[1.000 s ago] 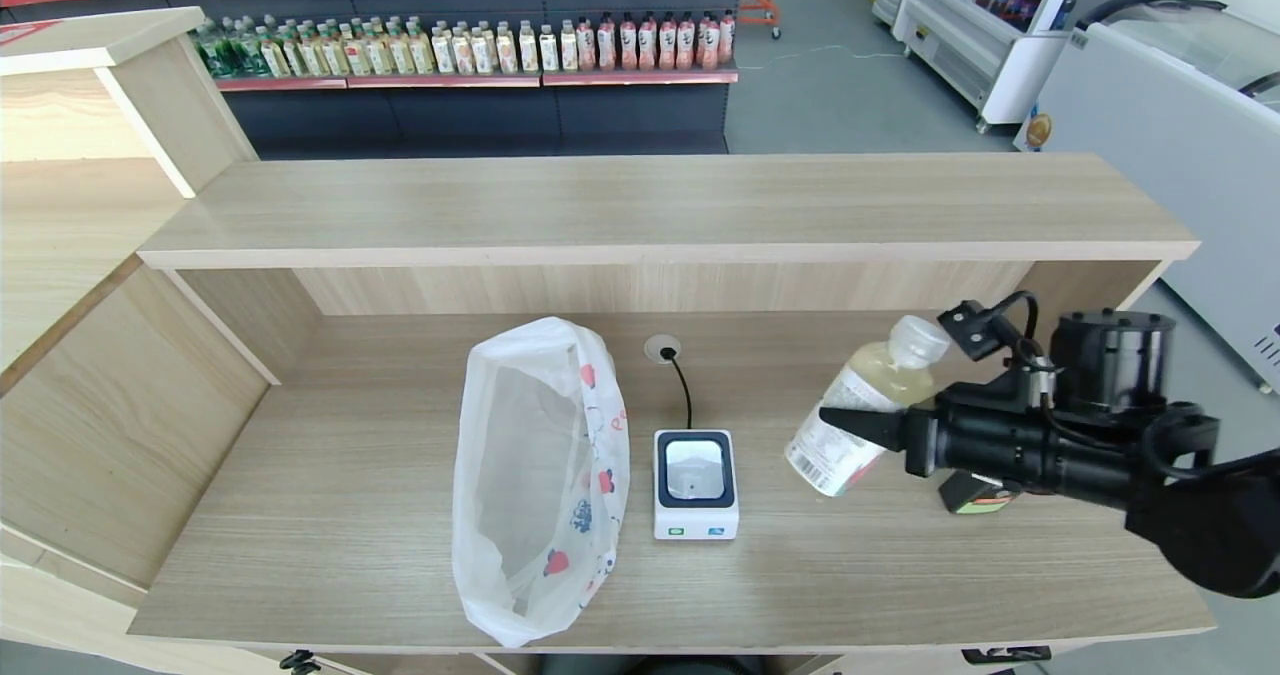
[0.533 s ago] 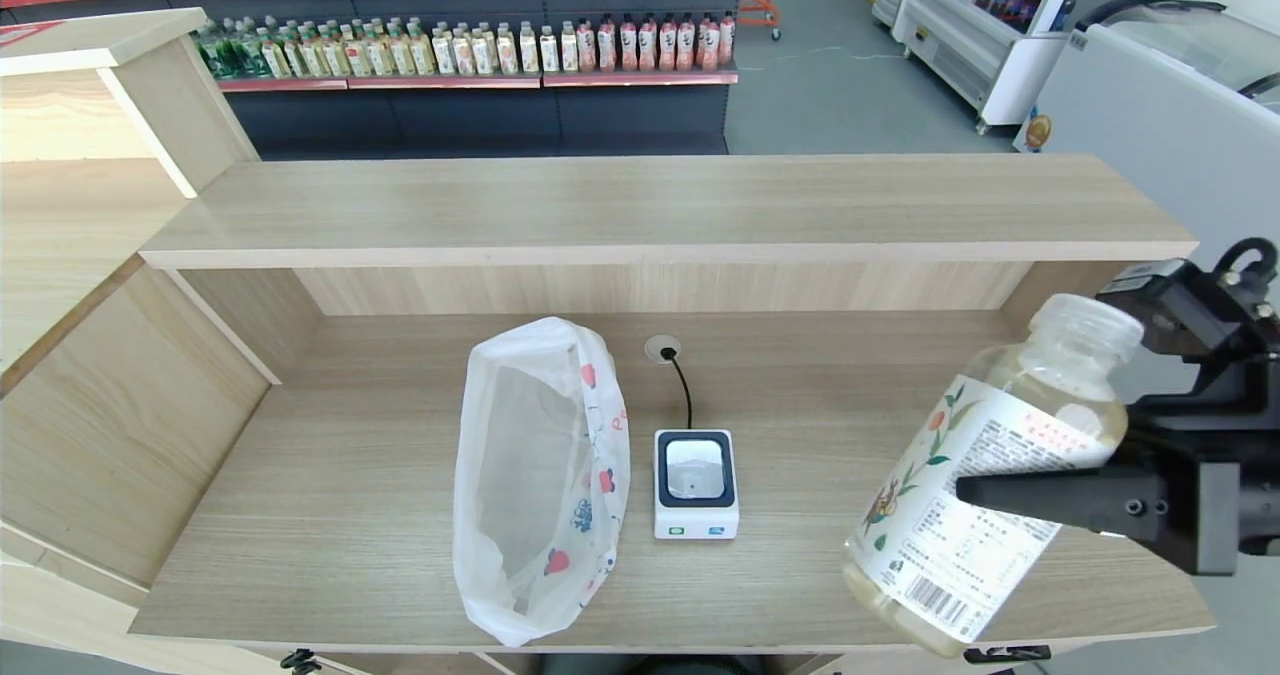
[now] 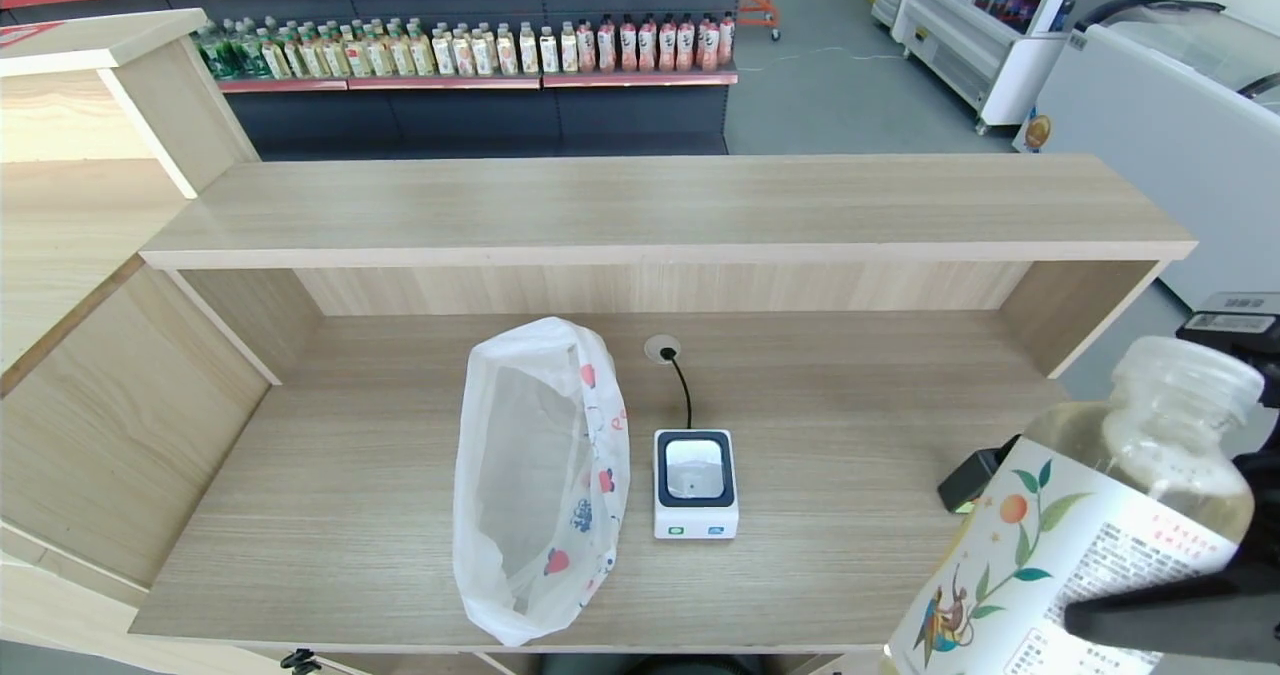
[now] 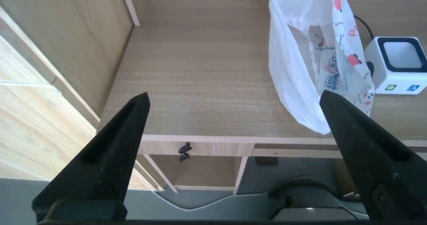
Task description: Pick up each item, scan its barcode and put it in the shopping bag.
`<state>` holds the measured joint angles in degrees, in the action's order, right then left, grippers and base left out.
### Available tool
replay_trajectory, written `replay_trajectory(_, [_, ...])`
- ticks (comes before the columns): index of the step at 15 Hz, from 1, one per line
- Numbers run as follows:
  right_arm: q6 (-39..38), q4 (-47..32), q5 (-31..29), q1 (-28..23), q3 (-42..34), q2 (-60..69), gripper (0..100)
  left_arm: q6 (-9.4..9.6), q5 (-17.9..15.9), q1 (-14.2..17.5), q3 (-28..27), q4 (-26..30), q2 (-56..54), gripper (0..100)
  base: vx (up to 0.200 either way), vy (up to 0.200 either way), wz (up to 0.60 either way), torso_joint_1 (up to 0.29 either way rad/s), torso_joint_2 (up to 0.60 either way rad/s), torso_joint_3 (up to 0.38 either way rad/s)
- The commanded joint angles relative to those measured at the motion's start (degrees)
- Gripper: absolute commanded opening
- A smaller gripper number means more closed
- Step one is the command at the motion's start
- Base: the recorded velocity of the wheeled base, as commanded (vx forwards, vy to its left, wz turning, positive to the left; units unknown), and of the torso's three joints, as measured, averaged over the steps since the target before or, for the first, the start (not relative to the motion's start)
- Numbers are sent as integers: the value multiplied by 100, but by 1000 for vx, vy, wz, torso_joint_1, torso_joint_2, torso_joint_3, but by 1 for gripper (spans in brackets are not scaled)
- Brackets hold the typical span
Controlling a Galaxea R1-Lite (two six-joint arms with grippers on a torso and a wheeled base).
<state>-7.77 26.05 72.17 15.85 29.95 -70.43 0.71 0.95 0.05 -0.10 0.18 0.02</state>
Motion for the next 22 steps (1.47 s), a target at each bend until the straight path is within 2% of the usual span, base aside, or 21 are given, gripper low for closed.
replay_trajectory(1, [170,-4,-19,15,-104,-94,0,0,2,-5,1,-1,-2,100,0,0,0,0,0,0])
replay_trajectory(4, [917,-4,-326,15,-192,-446,0,0,2,4,1,-1,-2,100,0,0,0,0,0,0])
replay_trajectory(20, [944,-12,-344,15,-121,-305,0,0,2,4,1,-1,-2,100,0,0,0,0,0,0])
replay_trajectory(21, [1040,5,-414,15,-130,-279,0,0,2,4,1,-1,-2,100,0,0,0,0,0,0])
replay_trajectory(22, [1559,49,-933,-12,-121,-332,0,0,2,4,1,-1,-2,100,0,0,0,0,0,0])
